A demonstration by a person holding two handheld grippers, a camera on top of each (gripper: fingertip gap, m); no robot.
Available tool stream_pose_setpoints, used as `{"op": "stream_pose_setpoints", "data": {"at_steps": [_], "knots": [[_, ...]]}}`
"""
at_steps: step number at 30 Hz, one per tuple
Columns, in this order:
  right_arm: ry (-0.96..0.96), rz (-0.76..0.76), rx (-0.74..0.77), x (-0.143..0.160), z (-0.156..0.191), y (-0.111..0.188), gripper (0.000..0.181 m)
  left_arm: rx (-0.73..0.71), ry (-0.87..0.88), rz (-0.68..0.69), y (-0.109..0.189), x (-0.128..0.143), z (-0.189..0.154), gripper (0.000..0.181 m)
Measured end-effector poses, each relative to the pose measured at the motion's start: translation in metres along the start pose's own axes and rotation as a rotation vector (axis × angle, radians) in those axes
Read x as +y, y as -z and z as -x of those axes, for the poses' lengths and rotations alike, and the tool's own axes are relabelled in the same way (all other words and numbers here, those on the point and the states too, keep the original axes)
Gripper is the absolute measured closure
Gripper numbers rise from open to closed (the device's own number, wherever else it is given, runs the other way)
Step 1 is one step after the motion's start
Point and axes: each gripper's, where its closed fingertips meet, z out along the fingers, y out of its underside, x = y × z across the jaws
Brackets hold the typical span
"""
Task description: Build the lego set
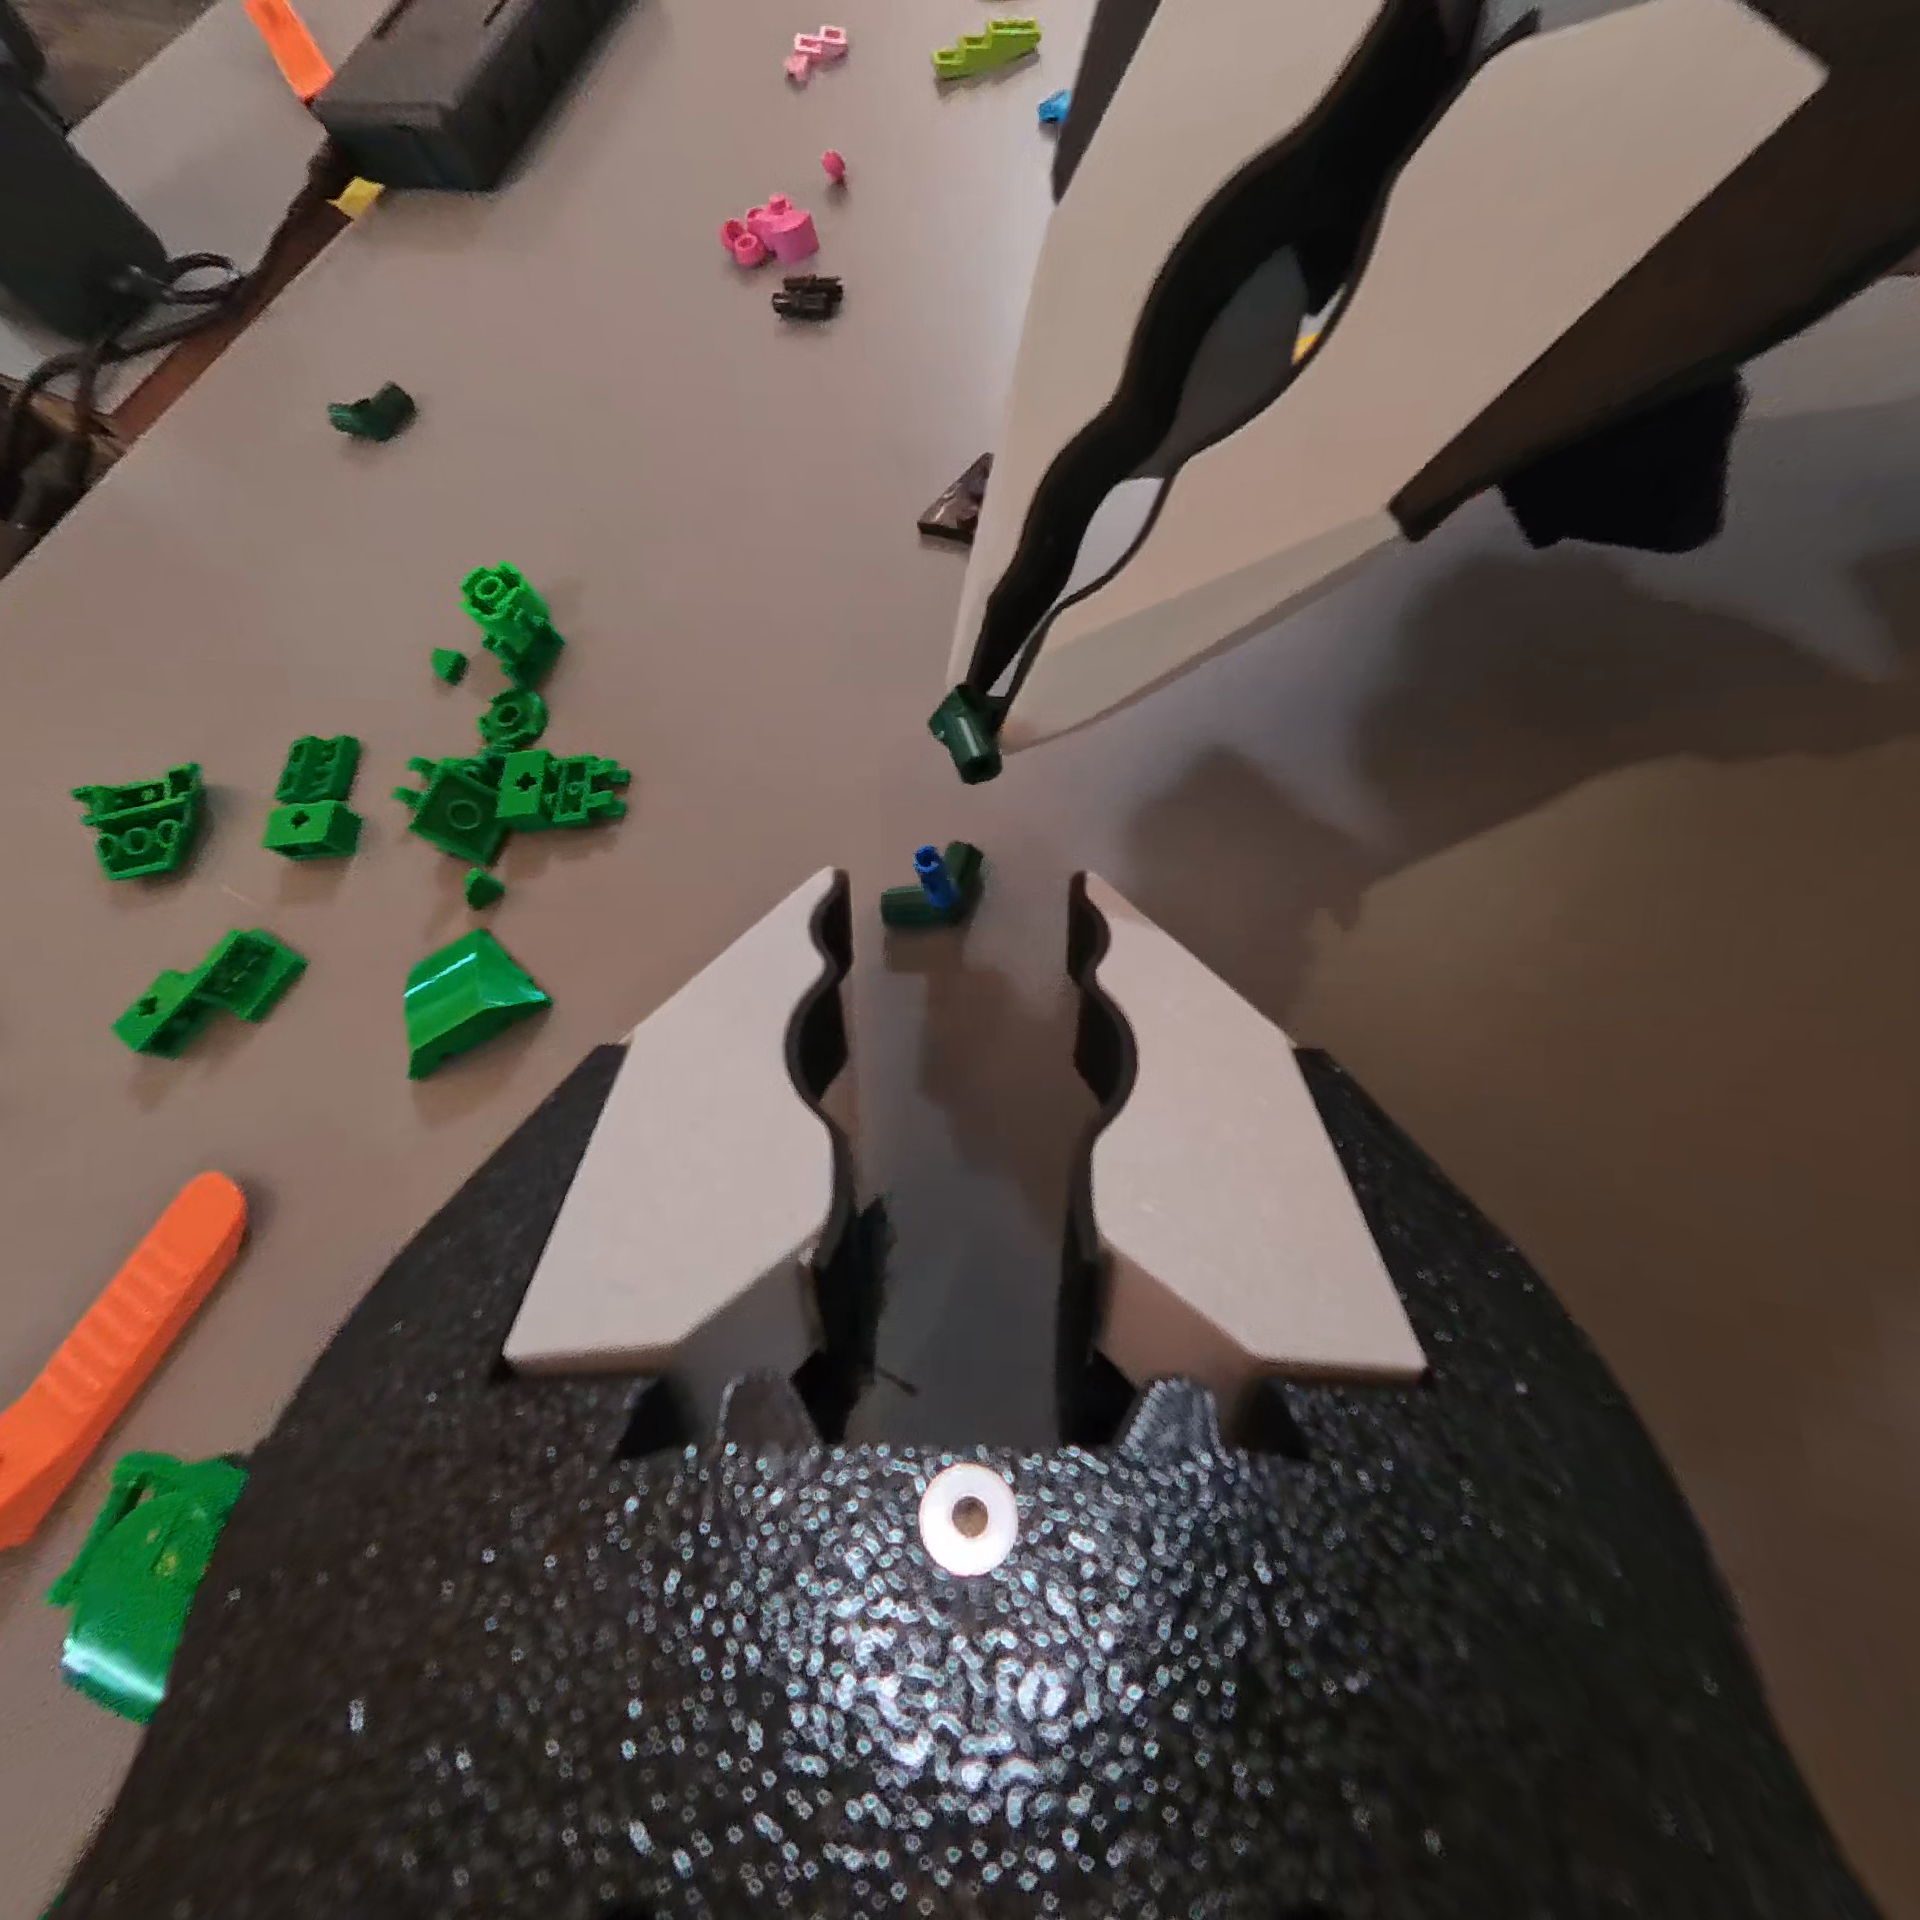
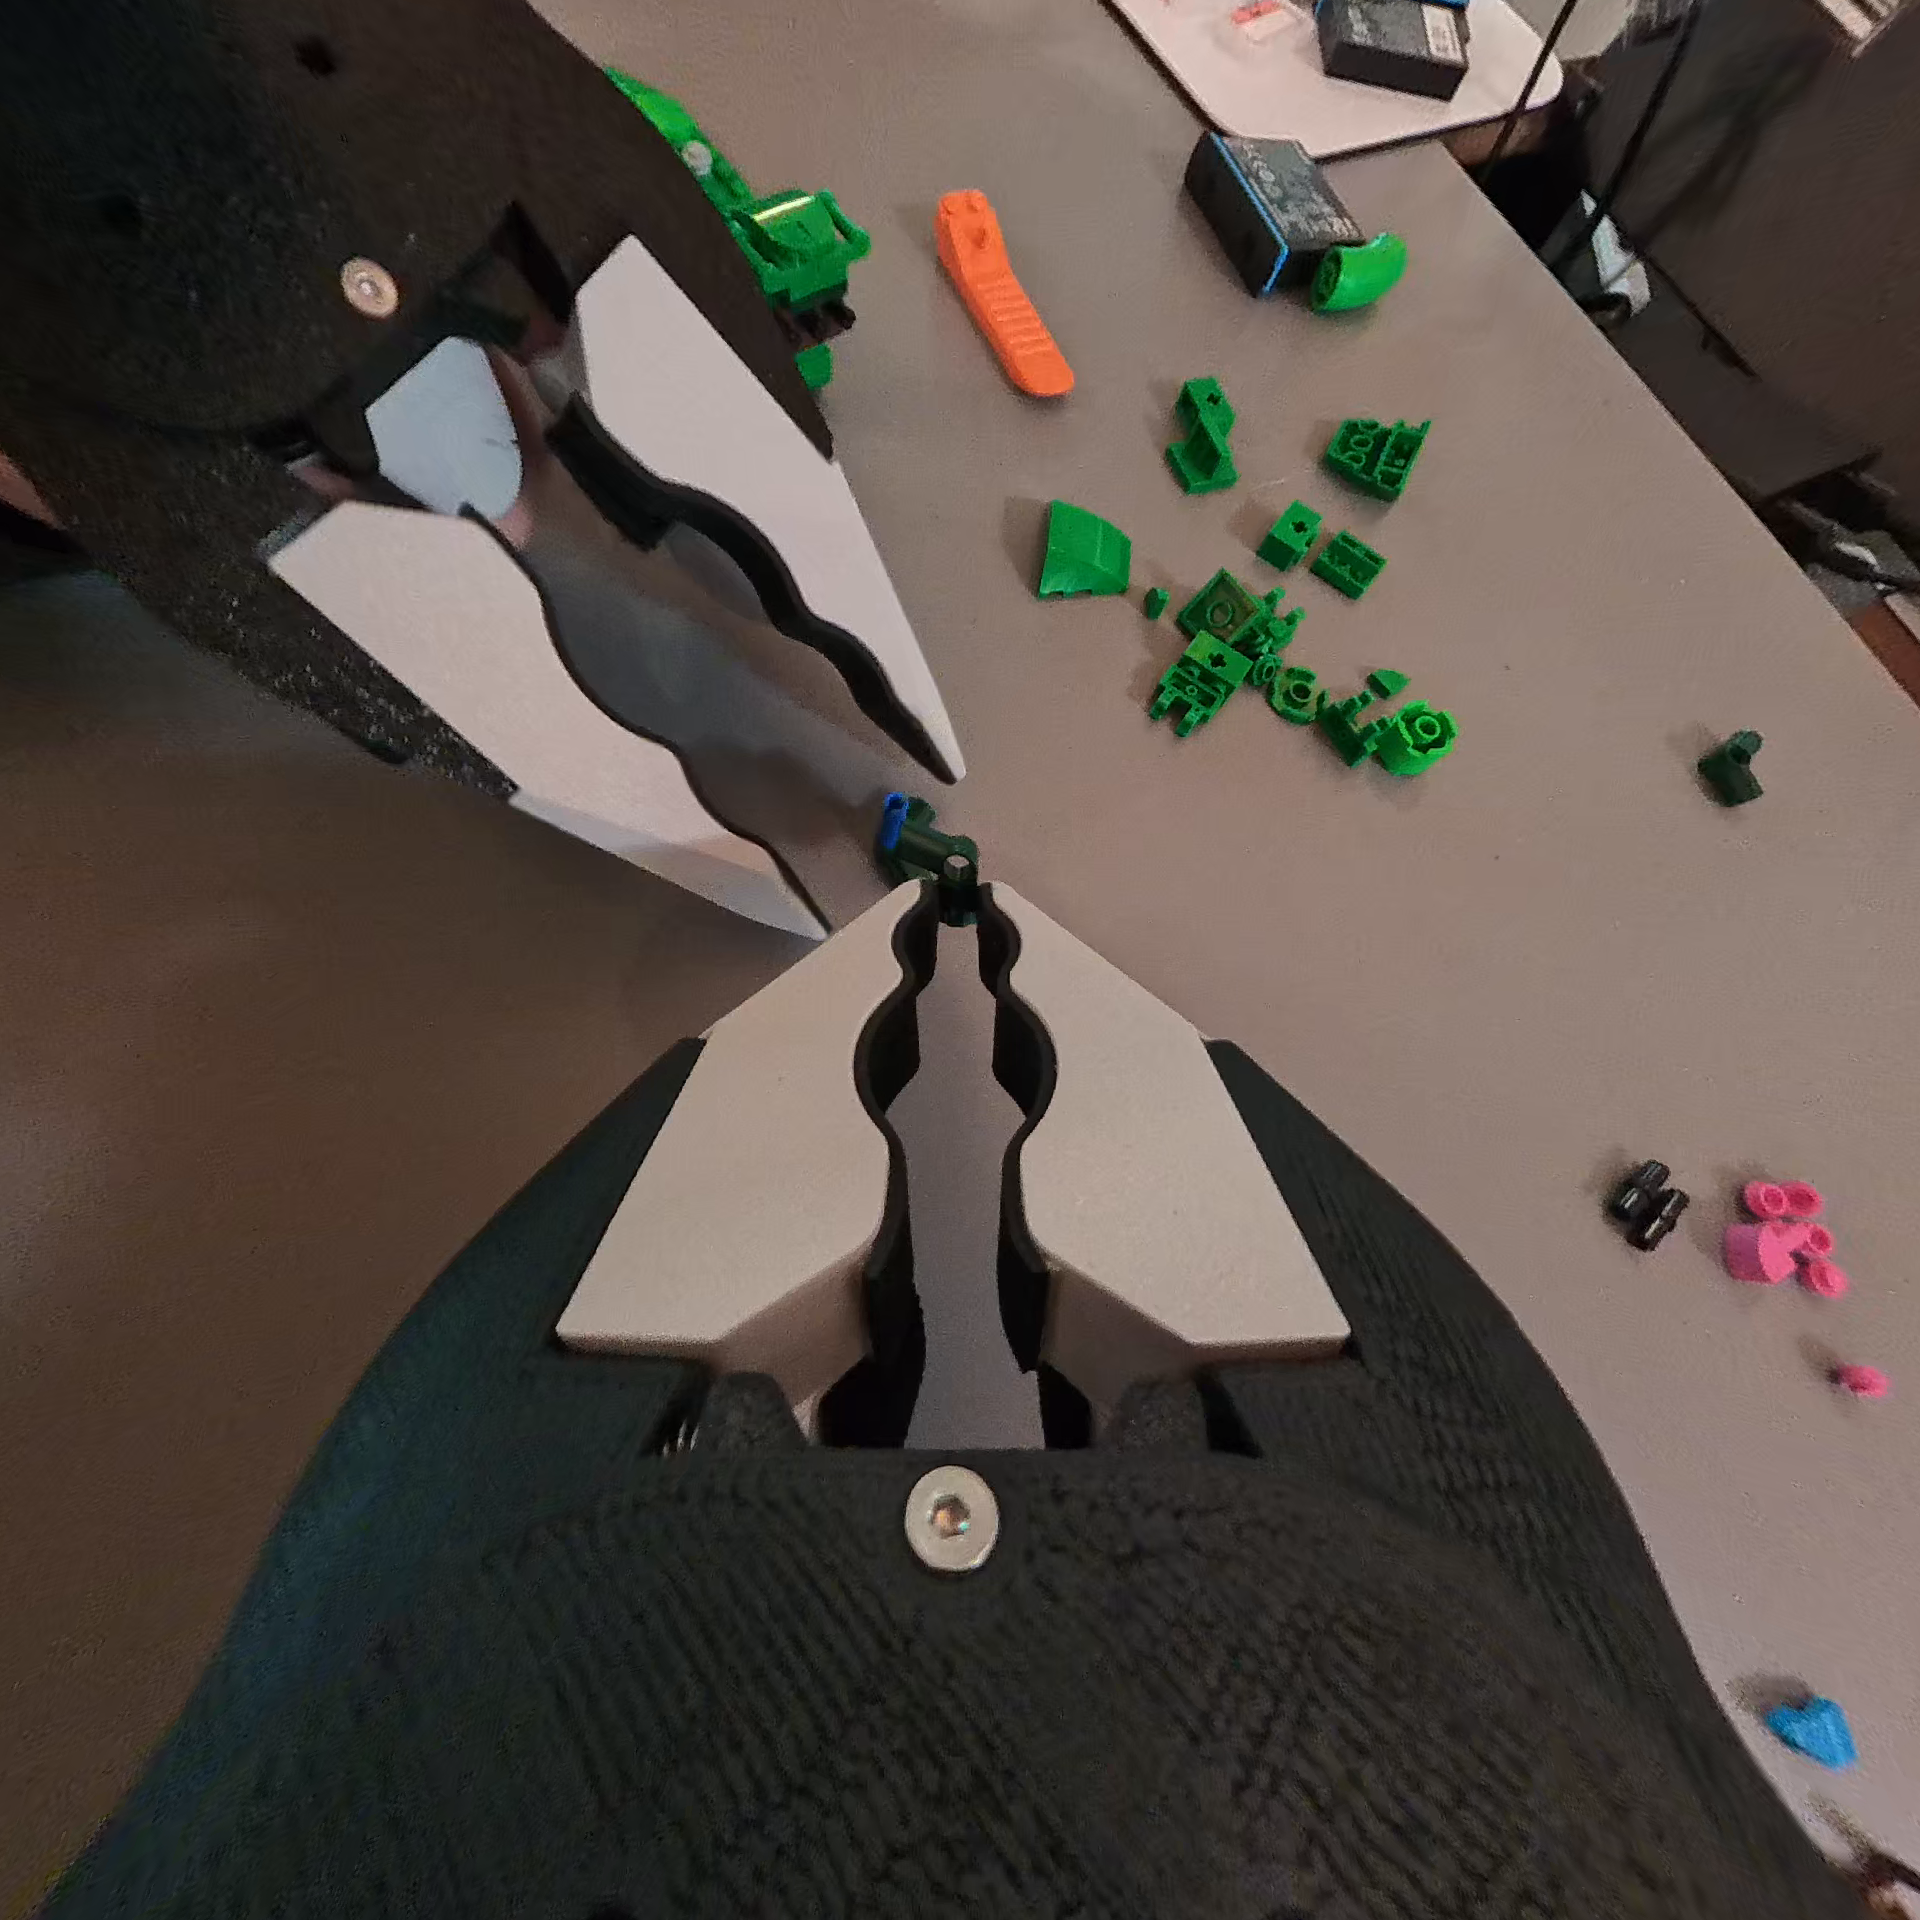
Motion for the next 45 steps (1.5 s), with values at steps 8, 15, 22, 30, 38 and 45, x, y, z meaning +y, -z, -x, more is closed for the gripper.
{"op": "stream_pose_setpoints", "data": {"at_steps": [8, 15, 22, 30, 38, 45], "knots": [[0.430, -0.146, -0.010, -0.013, 0.020, 0.013, 0.176, 0.176, -0.035, -0.189, 0.023, -0.027, -0.021, 0.140], [0.783, -0.250, 0.137, -0.027, 0.028, 0.028, 0.176, 0.351, 0.146, -0.295, 0.035, -0.040, -0.030, 0.160], [0.671, -0.326, 0.152, -0.038, 0.021, 0.037, 0.168, 0.314, 0.128, -0.391, 0.041, -0.053, -0.024, 0.176], [-0.305, -0.582, -0.273, -0.070, 0.006, 0.052, 0.161, -0.197, -0.192, -0.566, 0.067, -0.081, 0.012, 0.177], [-0.695, -0.823, -0.688, -0.096, 0.020, 0.074, 0.166, -0.423, -0.391, -0.714, 0.091, -0.104, 0.003, 0.177], [-0.681, -0.920, -0.759, -0.104, 0.026, 0.086, 0.162, -0.393, -0.364, -0.818, 0.103, -0.113, -0.006, 0.177]]}}
